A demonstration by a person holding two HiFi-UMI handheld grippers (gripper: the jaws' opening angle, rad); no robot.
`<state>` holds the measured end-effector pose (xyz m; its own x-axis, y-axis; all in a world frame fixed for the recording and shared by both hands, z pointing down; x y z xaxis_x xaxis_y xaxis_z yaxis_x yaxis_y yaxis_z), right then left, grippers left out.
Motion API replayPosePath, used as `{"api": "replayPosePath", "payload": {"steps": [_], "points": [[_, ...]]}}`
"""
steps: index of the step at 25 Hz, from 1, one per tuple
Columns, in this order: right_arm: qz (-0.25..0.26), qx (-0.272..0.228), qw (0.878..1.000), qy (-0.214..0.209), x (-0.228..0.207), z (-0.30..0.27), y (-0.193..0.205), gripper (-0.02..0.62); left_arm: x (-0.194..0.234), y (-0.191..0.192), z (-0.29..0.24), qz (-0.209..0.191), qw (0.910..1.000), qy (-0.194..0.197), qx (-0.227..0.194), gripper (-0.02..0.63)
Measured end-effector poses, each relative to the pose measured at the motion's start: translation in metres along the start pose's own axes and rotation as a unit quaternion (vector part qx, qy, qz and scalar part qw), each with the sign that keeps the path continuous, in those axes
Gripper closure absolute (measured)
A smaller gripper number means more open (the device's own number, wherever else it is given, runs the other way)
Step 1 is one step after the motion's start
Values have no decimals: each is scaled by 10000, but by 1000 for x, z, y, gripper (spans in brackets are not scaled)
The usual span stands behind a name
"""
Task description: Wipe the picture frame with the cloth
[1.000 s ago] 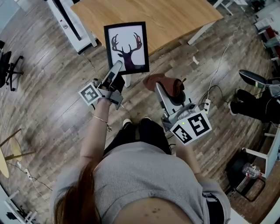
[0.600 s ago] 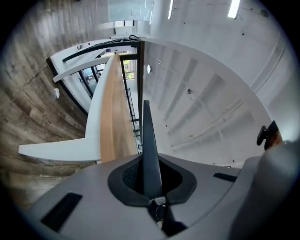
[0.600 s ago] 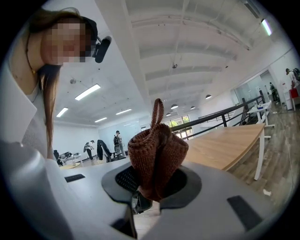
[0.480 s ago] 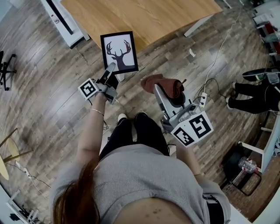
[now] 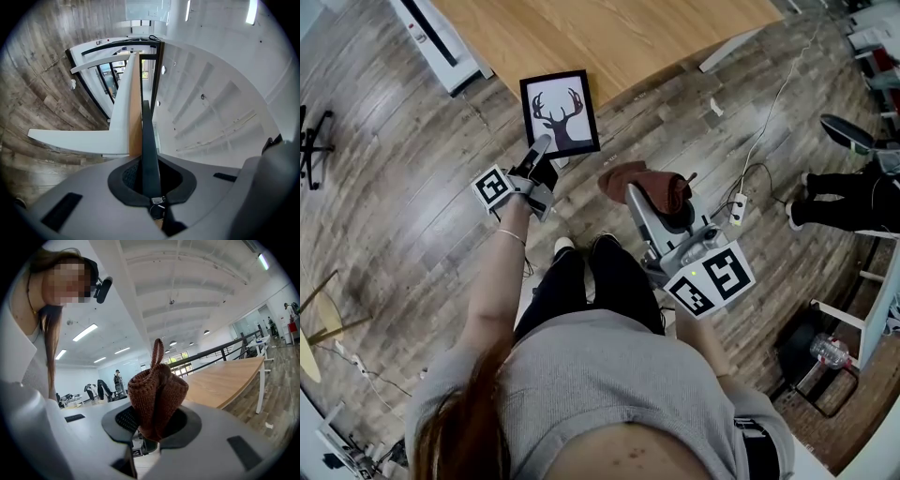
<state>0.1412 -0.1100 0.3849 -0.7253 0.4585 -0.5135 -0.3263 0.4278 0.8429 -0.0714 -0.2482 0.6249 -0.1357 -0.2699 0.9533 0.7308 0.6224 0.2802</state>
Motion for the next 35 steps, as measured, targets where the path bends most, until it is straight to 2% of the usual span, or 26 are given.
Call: {"api": "replayPosePath", "payload": {"steps": [5,10,12,16,22,29,35], "points": [[0,33,10000,4,0,2,7,499,5,0,-1,31,9998,165,-64,586],[25,124,9999,40,0,1,13,499,4,-4,-6,-163,9999,33,7,583],[15,123,9999,34,2,1,14,499,0,-6,-6,-176,9997,136,64,545],[-16,87,10000,31,4,4,16,499,-14,-7,-5,-206,9986,485,86,383],[-45,74,10000,-23,8,3,16,499,-19,-9,-3,-131,9971,746,-18,331],[-136,101,9998,-52,8,-1,16,499,-20,-6,-1,-171,9961,869,27,310],[-183,149,9997,-54,4,-9,13,499,-12,-4,2,-109,9976,676,-67,310]]}}
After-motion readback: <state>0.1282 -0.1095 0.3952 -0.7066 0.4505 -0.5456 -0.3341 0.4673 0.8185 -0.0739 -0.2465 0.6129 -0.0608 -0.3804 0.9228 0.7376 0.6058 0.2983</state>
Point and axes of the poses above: the fingertips, and each gripper's own axes: z backward along the fingers, x to its left, y out of its underside, the point moved 7 cm from there along z, backward along the fingers, and after that the axes turned 13 degrees about -z, right-handed, at the moved point
